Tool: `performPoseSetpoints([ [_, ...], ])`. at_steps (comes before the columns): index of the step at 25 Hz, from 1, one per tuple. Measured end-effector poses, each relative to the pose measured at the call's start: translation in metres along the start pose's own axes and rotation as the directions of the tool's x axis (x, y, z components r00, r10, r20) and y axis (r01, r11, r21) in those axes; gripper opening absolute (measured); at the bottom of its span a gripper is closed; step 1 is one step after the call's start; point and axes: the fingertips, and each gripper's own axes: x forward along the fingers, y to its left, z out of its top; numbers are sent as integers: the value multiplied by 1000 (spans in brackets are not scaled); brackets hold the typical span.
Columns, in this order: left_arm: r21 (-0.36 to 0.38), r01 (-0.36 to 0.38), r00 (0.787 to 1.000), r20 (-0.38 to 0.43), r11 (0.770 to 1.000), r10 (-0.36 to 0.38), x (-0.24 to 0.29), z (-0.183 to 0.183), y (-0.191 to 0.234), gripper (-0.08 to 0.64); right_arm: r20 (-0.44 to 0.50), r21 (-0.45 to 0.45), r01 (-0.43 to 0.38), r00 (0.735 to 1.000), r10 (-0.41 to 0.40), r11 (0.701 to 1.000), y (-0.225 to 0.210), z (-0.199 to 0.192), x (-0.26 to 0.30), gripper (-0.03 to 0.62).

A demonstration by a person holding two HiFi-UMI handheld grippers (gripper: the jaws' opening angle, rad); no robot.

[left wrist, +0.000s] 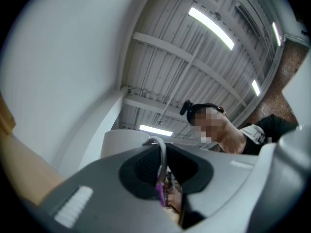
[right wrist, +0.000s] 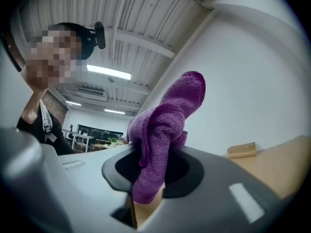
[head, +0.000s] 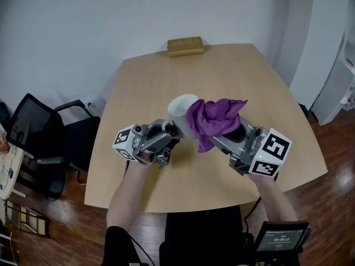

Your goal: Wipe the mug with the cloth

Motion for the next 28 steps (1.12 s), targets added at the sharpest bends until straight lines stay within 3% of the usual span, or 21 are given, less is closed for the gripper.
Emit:
performPoseSetpoints([
  [4, 9, 16, 1000, 27, 1000, -16, -7, 11, -3, 58, -182, 30, 21, 983, -15, 999, -4, -58, -9, 81],
  [6, 11, 42, 999, 30, 999, -42, -7, 12, -8, 58, -209, 53, 52, 977, -40, 997, -13, -69, -16, 81],
  [8, 7, 64, 998, 26, 998, -64, -6, 10, -12, 60, -136, 77, 76, 989, -65, 994, -20, -49, -24, 81],
  [10, 2, 80, 997, 19, 997, -80, -4, 7, -14, 60, -4, 82, 71, 998, -71, 994, -24, -11, -29, 81],
  [13, -6, 94, 996, 0, 996, -94, -2, 2, -16, 60, 201, 99, 1, 979, -21, 995, -23, 48, -32, 81],
  [15, -11, 102, 995, -11, 995, -102, 1, -3, -16, 60, 232, 103, -46, 972, 21, 994, -19, 61, -25, 81],
  [23, 14, 108, 994, -6, 994, -108, -3, 0, -19, 61, 70, 172, -76, 995, 65, 982, -1, -9, -14, 81],
  [25, 23, 116, 993, 10, 993, -116, -9, 7, -21, 61, -59, 196, -43, 997, 55, 980, -1, -45, -15, 81],
  [27, 27, 155, 987, 38, 988, -156, -13, 14, -28, 60, -204, 200, 30, 979, 11, 979, -9, -82, -17, 81],
  [28, 31, 182, 982, 38, 983, -183, -15, 14, -33, 60, -219, 230, 59, 976, -7, 971, -14, -89, -19, 81],
])
